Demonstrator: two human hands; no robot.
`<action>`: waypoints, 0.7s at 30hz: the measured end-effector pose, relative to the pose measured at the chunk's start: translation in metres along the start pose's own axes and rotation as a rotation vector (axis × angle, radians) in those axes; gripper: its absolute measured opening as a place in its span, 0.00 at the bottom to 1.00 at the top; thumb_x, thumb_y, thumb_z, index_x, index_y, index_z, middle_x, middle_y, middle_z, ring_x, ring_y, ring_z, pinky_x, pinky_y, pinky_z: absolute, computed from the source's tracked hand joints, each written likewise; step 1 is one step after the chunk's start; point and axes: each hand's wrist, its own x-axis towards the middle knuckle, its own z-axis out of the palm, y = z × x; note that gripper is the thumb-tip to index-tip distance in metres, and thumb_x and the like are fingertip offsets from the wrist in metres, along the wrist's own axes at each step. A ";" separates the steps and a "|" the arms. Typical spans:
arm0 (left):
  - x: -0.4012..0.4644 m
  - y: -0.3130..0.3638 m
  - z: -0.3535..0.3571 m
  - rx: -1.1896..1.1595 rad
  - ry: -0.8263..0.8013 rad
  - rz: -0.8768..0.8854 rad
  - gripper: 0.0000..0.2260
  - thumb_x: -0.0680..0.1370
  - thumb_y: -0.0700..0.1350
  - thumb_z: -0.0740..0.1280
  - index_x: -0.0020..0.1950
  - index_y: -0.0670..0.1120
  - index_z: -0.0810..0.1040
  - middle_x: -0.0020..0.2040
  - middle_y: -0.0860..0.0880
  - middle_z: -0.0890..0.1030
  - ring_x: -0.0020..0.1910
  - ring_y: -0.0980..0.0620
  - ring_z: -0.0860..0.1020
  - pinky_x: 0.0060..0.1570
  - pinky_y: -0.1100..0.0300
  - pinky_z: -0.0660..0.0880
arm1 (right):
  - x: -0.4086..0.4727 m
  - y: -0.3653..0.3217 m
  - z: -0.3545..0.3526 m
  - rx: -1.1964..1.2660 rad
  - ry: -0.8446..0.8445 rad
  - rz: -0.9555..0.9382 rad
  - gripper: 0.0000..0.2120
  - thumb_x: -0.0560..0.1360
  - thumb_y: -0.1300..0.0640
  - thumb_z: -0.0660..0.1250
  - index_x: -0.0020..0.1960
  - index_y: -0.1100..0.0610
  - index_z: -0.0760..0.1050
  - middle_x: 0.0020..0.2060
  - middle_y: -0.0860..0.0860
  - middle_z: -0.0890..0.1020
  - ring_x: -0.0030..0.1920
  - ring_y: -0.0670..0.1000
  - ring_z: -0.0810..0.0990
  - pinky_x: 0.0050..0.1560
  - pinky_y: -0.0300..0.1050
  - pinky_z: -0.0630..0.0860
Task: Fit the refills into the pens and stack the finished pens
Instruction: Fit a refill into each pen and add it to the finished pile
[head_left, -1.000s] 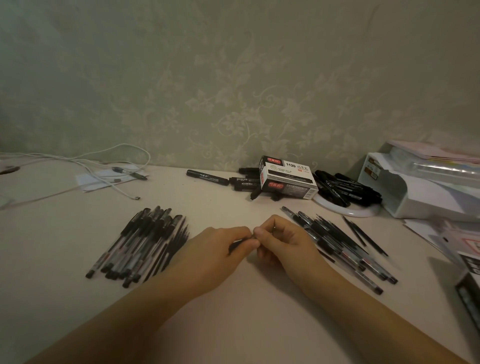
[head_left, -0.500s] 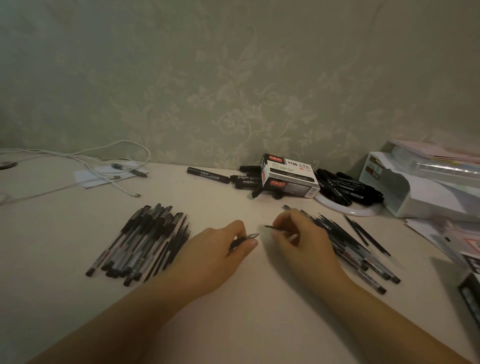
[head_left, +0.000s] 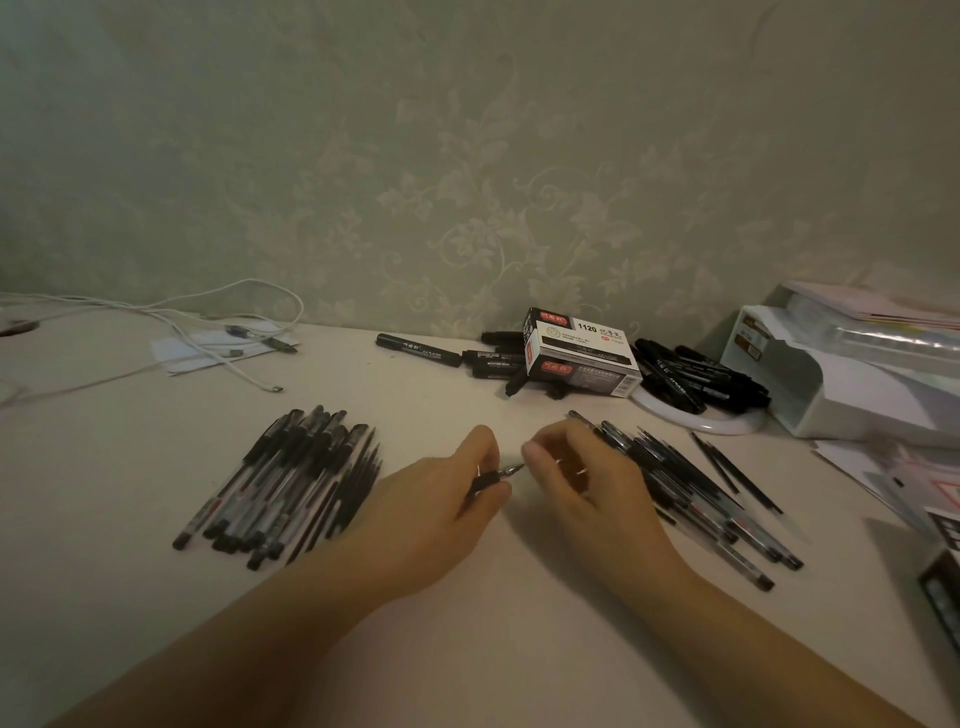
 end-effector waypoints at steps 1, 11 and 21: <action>0.000 0.000 0.001 -0.027 -0.011 0.021 0.06 0.81 0.55 0.58 0.48 0.58 0.62 0.28 0.53 0.71 0.25 0.58 0.69 0.27 0.66 0.63 | -0.002 -0.002 0.002 0.018 -0.050 -0.005 0.07 0.79 0.46 0.63 0.46 0.47 0.77 0.38 0.42 0.80 0.39 0.42 0.77 0.39 0.33 0.72; 0.004 0.000 0.005 -0.194 0.104 0.079 0.04 0.78 0.51 0.67 0.46 0.53 0.74 0.34 0.62 0.75 0.30 0.60 0.71 0.30 0.70 0.65 | 0.001 0.002 0.000 0.200 -0.191 0.073 0.17 0.80 0.46 0.63 0.35 0.52 0.75 0.26 0.44 0.70 0.29 0.41 0.67 0.31 0.33 0.65; 0.004 -0.002 0.001 -0.186 0.009 0.042 0.08 0.80 0.55 0.60 0.46 0.55 0.75 0.32 0.53 0.76 0.30 0.59 0.73 0.33 0.59 0.72 | 0.001 0.002 -0.002 0.250 -0.237 0.105 0.12 0.80 0.48 0.64 0.40 0.49 0.79 0.28 0.45 0.76 0.30 0.43 0.71 0.33 0.37 0.68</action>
